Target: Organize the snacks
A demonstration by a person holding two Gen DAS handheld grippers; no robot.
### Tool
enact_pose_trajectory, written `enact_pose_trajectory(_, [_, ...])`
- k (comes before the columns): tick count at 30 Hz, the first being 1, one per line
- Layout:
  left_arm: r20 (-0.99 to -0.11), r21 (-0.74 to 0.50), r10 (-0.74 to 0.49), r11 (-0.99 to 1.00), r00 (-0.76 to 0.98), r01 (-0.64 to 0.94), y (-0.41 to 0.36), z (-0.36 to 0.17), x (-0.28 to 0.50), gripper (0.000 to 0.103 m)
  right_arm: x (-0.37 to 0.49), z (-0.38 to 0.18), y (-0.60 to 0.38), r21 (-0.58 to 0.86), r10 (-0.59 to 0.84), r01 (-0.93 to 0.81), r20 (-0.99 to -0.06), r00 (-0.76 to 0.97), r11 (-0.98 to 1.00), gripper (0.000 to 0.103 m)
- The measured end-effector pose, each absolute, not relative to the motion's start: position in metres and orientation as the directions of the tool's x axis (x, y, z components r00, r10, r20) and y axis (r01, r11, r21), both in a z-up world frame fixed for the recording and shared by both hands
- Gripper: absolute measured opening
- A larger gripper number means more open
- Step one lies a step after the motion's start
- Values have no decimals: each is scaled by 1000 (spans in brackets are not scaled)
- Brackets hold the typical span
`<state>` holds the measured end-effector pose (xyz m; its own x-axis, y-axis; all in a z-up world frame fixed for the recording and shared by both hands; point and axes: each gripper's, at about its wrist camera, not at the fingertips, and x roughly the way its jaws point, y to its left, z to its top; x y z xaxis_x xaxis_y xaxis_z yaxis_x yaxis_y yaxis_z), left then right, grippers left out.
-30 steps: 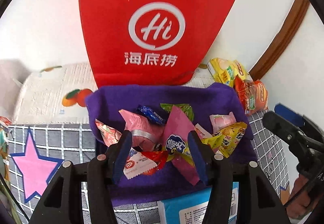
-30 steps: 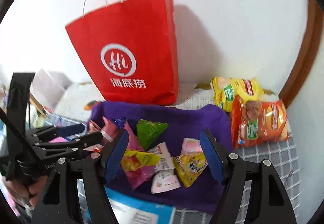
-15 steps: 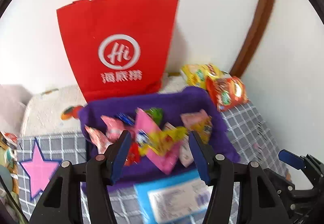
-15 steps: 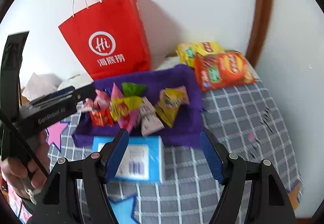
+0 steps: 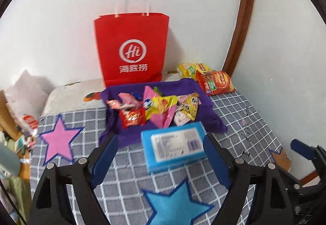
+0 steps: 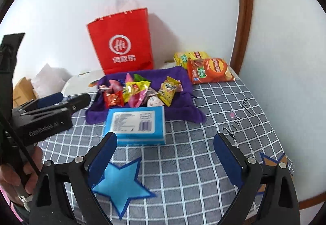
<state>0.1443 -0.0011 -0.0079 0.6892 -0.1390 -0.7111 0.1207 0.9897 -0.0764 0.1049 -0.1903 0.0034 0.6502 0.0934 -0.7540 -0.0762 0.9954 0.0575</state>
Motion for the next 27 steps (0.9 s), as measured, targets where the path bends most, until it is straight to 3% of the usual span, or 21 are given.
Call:
enact_pose_trajectory(13, [-661,49,10,998,750,29,-6,9,55,88,45,10,-197,113,115,-46,-743,660,993,95])
enact_pose_trajectory(27, [-634,24,-6,999,773,28,-17,23,28,88,25,15,-211,127,122,-42,-727,676,991,95])
